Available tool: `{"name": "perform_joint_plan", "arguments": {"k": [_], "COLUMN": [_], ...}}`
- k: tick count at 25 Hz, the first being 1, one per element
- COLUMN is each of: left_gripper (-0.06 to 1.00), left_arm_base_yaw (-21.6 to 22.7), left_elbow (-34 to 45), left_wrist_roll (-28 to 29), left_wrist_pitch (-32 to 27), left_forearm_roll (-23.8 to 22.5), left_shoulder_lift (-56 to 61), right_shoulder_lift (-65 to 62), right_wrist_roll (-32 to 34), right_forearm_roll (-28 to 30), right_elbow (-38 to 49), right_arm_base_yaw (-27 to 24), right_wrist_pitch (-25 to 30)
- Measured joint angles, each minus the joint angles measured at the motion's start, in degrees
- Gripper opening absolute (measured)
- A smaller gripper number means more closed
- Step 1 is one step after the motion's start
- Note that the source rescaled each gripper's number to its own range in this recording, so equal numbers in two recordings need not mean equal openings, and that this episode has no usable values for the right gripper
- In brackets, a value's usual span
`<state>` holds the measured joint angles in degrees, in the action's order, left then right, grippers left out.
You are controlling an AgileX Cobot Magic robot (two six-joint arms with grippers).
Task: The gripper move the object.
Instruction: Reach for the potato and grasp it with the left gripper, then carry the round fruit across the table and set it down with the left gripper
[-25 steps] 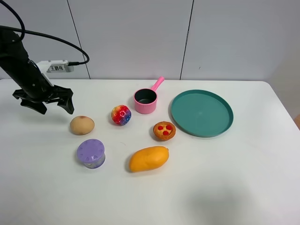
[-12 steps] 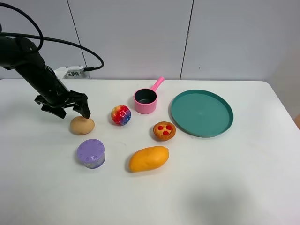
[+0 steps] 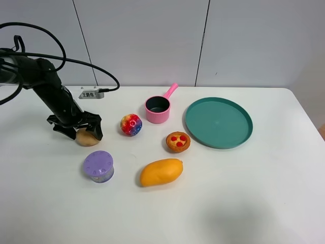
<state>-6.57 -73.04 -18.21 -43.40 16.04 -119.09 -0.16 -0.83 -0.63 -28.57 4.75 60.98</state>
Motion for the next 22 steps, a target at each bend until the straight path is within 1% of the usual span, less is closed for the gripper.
{"name": "perform_joint_plan", "arguments": {"k": [2, 3, 5, 7, 8, 10, 12, 16, 19, 22], "left_gripper": [0.85, 0.8, 0.62, 0.31, 0.18, 0.06, 0.03, 0.01, 0.01, 0.01], "left_arm_base_yaw": [0.0, 0.0, 0.0, 0.0, 0.0, 0.0, 0.0, -0.6, -2.2, -5.0], "left_elbow": [0.0, 0.0, 0.0, 0.0, 0.0, 0.0, 0.0, 0.0, -0.6, -4.0], "left_wrist_roll": [0.0, 0.0, 0.0, 0.0, -0.1, -0.3, -0.3, -0.3, -0.4, -0.4], "left_wrist_pitch": [0.7, 0.9, 1.1, 1.1, 1.0, 0.0, -1.5, -4.0, -4.4, -6.0], "left_forearm_roll": [0.2, 0.2, 0.2, 0.2, 0.2, 0.3, 0.3, -0.1, -0.2, -0.2], "left_shoulder_lift": [-0.1, -0.2, -0.2, -0.2, -0.2, -0.1, 0.4, 5.0, 11.0, 15.4], "right_shoulder_lift": [0.0, 0.0, 0.0, 0.0, 0.0, 0.0, 0.0, 0.0, 0.0, 0.0], "right_wrist_roll": [0.0, 0.0, 0.0, 0.0, 0.0, 0.0, 0.0, 0.0, 0.0, 0.0], "right_forearm_roll": [0.0, 0.0, 0.0, 0.0, 0.0, 0.0, 0.0, 0.0, 0.0, 0.0], "right_elbow": [0.0, 0.0, 0.0, 0.0, 0.0, 0.0, 0.0, 0.0, 0.0, 0.0], "right_arm_base_yaw": [0.0, 0.0, 0.0, 0.0, 0.0, 0.0, 0.0, 0.0, 0.0, 0.0], "right_wrist_pitch": [0.0, 0.0, 0.0, 0.0, 0.0, 0.0, 0.0, 0.0, 0.0, 0.0]}}
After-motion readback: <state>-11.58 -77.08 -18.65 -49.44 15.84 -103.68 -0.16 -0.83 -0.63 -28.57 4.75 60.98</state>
